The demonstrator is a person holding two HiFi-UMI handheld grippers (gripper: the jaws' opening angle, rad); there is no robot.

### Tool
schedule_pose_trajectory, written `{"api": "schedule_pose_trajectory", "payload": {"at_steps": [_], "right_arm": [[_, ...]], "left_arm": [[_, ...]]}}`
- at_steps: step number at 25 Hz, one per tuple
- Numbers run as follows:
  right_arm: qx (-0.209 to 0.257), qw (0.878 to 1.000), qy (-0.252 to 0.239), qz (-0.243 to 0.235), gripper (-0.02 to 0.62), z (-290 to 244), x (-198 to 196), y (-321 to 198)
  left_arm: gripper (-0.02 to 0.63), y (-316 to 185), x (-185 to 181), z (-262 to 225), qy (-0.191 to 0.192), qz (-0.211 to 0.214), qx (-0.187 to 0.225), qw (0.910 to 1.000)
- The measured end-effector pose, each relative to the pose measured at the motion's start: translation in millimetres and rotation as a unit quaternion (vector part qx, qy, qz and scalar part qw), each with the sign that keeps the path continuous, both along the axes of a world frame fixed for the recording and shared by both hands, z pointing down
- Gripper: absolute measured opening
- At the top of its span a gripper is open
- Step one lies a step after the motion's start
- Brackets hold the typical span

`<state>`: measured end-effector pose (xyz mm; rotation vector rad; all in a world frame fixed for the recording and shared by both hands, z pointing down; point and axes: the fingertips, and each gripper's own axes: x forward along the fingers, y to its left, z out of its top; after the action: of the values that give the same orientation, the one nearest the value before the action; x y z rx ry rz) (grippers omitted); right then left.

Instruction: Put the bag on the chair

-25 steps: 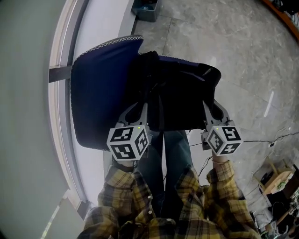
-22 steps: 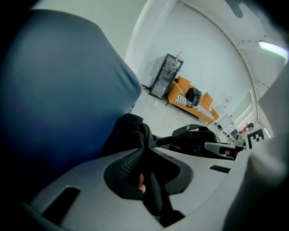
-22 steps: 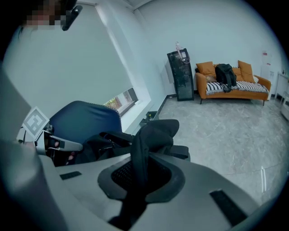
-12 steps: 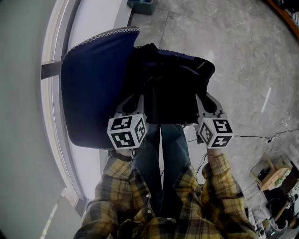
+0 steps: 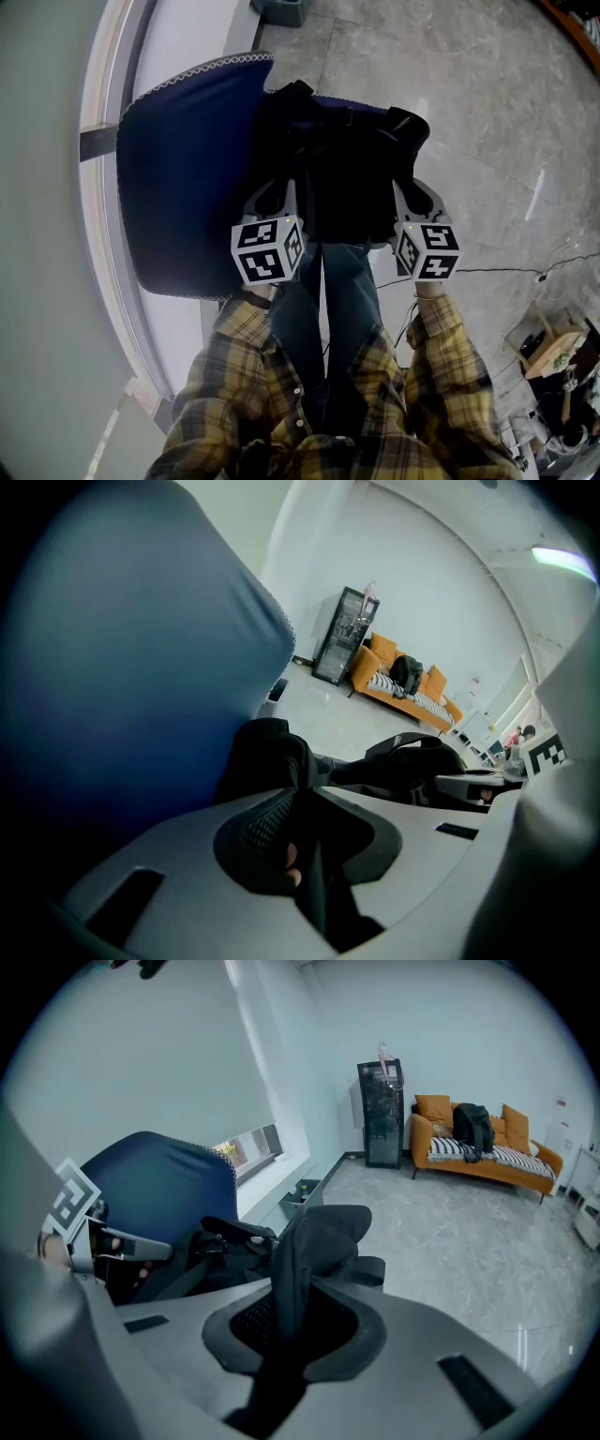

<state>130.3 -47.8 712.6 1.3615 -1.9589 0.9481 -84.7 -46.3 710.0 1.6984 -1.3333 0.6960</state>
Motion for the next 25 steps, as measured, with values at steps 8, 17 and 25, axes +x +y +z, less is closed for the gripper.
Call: {"api": "schedule_pose_trajectory", "payload": {"at_steps": [8,17,25], "right_arm": [[-0.018,1.000,0.019,-0.012,0.048,21.9,8.9,1.4],[-0.039,0.998,0.039,-0.026,0.049,44.5,7.7,8.4],[-0.046,0.998,0.030,-0.013,0.051,52.7,8.5,8.6]], "left_arm": [[0.069,2.1,2.3,18.4,-0.003,-0.002,-0.006,1.0000],[0.080,3.2,2.9,32.5,-0.010,0.009,-0.015,0.9998],[0.081,3.5,2.0,39.5,-0.012,0.007,-0.015,0.9998]]}}
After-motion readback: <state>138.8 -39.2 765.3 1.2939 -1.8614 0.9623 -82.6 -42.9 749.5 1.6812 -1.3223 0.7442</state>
